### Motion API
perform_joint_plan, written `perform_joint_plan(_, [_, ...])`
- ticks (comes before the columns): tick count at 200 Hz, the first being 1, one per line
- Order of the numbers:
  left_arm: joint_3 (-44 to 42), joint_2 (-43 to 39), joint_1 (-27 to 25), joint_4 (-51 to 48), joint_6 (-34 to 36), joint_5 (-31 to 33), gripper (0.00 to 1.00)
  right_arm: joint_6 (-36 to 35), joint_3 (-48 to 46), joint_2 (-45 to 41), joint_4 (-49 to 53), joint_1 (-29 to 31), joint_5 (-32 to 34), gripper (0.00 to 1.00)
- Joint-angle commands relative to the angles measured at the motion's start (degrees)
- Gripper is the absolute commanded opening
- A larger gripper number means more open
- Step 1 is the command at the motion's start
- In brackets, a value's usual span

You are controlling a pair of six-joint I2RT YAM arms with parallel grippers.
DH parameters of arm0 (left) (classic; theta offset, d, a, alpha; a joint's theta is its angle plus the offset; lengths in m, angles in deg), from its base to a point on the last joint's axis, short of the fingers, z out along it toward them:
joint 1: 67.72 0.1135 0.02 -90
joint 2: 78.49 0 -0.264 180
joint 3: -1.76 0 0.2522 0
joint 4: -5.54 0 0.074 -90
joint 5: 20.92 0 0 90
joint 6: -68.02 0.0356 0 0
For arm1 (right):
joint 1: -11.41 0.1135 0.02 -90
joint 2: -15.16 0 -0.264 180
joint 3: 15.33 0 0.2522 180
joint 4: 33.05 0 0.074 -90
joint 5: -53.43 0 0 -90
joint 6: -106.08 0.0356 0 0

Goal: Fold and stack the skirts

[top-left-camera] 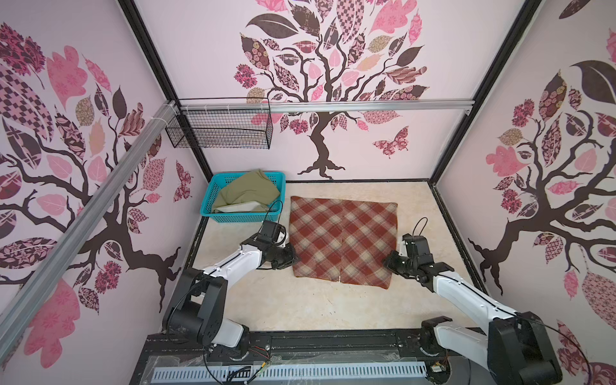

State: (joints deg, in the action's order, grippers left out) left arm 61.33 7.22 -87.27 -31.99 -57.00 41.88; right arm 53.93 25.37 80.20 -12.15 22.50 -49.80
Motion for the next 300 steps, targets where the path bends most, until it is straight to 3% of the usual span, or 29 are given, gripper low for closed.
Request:
perform_joint_plan(1, [2.0,4.0,-0.2,-0.5,2.6,-0.6,0.2,2.4,0.4,4.2,-3.1,0.0,5.4,0.0])
perform_joint_plan(85, [2.2,10.5,-1.3,0.1,-0.1,-2.2,0.19,2.3,6.6,19.1,-4.2,-4.5,5.4,0.0])
perform_joint_plan(109, [3.4,11.9,-4.6,-0.3,-0.5,-1.5,0.19,1.4,9.1,23.6,-4.9,-7.6,3.7,0.0])
perform_joint_plan(156, [5.1,15.3,-10.5,0.8,-2.7,-1.4,0.19,0.2,17.3,32.8,-5.0,-7.9,4.0,0.0])
perform_joint_plan(200, [8.5,17.4,-16.0,2.4,-4.3,-1.7,0.19,-2.4,27.3,39.8,-3.1,-8.4,7.5,0.0])
perform_joint_plan(300, [10.9,21.1,-20.9,6.7,-6.2,-4.9,0.18,-1.8,18.4,18.4,-0.1,-5.8,1.1,0.03])
